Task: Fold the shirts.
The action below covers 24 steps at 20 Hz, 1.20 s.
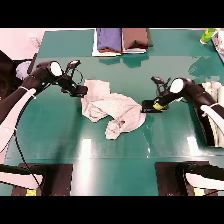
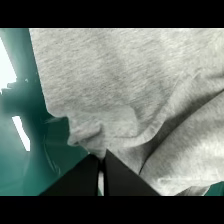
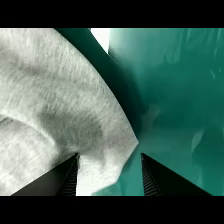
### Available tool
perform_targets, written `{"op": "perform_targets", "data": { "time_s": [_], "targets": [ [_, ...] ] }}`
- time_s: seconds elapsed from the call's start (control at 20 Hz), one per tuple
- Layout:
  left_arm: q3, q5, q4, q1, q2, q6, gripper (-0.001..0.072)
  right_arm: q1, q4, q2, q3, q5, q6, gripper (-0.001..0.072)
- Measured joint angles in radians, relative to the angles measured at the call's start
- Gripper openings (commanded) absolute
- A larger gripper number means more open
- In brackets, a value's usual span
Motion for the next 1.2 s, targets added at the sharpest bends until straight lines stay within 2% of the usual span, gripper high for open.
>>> {"op": "perform_targets", "data": {
  "time_s": [0.1, 0.15, 0.2, 0.25, 0.55, 0.85, 1.2],
  "targets": [
    [0.0, -0.005, 0.0, 0.0, 0.0, 0.005, 0.0021, 0.013, 0.006, -0.029, -0.009, -0.022, 0.001, 0.0426],
    [0.0, -0.005, 0.0, 0.0, 0.0, 0.007, 0.0021, 0.017, 0.009, -0.038, -0.011, -0.028, 0.001, 0.0338],
    [0.0, -0.008, 0.0, 0.0, 0.0, 0.008, 0.0021, 0.02, 0.012, -0.045, -0.013, -0.036, 0.001, 0.0149],
    [0.0, -0.008, 0.0, 0.0, 0.0, 0.008, 0.0021, 0.023, 0.017, -0.052, -0.014, -0.041, 0.001, 0.0011],
    [0.001, 0.002, 0.019, 0.001, 0.063, 0.016, 0.002, 0.013, -0.034, 0.008, 0.03, -0.067, -0.001, 0.0013],
    [0.11, 0.052, 0.075, 0.001, 0.387, 0.018, 0.002, -0.089, -0.144, 0.28, 0.319, 0.019, -0.021, 0.0012],
    [0.344, 0.062, 0.071, 0.0, 0.722, 0.018, 0.002, -0.18, -0.159, 0.538, 0.617, 0.103, -0.051, 0.0012]
  ]
}}
